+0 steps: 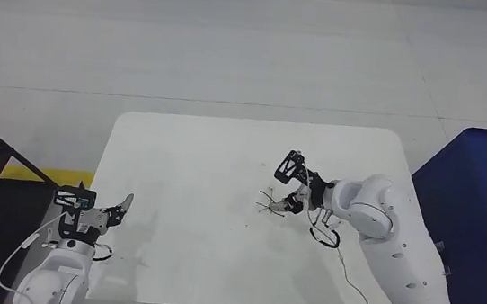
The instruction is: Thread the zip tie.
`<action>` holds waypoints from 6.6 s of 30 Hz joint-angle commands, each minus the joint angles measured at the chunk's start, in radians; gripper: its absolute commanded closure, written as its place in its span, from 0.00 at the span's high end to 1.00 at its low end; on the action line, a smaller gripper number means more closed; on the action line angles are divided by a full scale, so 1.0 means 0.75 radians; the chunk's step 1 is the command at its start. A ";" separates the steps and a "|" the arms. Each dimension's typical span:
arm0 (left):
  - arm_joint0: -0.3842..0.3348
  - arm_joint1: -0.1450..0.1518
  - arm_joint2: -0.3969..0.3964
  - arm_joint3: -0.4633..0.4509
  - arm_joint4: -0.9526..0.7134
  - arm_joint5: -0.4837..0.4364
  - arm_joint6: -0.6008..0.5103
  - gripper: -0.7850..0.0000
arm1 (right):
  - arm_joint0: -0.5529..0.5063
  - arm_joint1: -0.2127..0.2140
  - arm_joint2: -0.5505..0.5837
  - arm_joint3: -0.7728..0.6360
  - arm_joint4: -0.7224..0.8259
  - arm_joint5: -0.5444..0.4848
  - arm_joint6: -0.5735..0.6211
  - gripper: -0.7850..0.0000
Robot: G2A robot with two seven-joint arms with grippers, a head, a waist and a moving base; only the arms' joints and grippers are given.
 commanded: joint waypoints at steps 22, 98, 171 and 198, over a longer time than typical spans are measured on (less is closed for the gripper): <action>0.000 0.000 0.000 0.000 0.000 0.000 0.000 1.00 | 0.365 -0.101 -0.491 0.439 0.025 0.214 0.139 0.27; 0.000 0.000 0.000 0.000 0.000 0.000 0.000 1.00 | 0.476 0.035 -0.468 0.420 0.198 -0.083 0.027 0.32; 0.000 0.000 0.000 0.000 0.000 0.000 0.000 1.00 | 0.848 -0.284 -1.077 1.156 0.437 -0.022 0.088 0.15; 0.000 0.000 0.000 0.000 0.000 0.000 0.000 1.00 | 0.843 -0.226 -1.085 1.094 0.480 -0.027 0.083 0.00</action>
